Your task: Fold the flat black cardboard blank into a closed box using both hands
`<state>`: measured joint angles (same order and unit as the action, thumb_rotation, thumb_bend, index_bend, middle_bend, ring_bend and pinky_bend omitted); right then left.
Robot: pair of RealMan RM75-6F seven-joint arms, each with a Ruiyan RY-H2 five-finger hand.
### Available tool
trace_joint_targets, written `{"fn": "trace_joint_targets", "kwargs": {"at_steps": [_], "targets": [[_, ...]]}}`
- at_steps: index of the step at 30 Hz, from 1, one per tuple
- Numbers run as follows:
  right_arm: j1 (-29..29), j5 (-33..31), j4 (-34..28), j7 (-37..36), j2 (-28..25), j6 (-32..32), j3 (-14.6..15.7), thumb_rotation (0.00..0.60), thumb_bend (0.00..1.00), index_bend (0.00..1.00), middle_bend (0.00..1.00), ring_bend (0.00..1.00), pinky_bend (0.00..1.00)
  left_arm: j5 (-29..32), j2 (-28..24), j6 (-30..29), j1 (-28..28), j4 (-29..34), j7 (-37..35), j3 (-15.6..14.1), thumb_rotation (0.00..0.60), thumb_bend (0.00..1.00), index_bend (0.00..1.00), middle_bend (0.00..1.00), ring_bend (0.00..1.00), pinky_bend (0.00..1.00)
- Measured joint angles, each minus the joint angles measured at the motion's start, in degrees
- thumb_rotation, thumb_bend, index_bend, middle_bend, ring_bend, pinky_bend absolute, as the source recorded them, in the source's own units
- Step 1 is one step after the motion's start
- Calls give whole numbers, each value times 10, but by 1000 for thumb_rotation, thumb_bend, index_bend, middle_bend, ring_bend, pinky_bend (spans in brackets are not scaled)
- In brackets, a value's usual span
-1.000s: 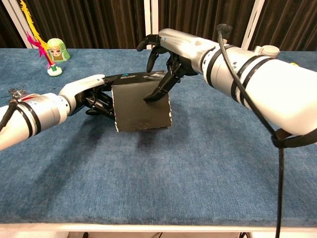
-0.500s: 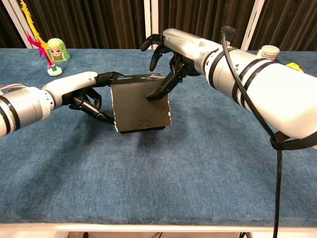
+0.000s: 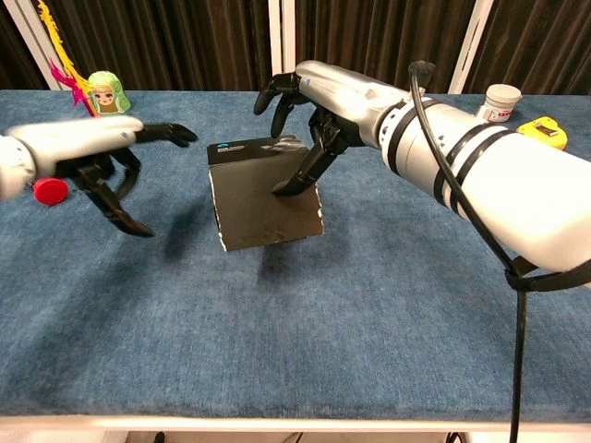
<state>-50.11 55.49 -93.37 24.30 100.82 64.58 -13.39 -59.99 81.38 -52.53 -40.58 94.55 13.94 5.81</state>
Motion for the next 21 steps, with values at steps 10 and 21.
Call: {"fn": "trace_joint_targets", "kwargs": {"at_steps": [10,21], "targets": [[5,141,122,-12,31,11,51,600,57,436,384,751,1000,-28,-63,-80,28,64,38,-4,600,63,24,46,638,965],[5,303,342,-55,95,61,110,600,308,588,553,772,1000,-56,-68,-114,45,64,40,2,600,62,23,46,634,962]]}}
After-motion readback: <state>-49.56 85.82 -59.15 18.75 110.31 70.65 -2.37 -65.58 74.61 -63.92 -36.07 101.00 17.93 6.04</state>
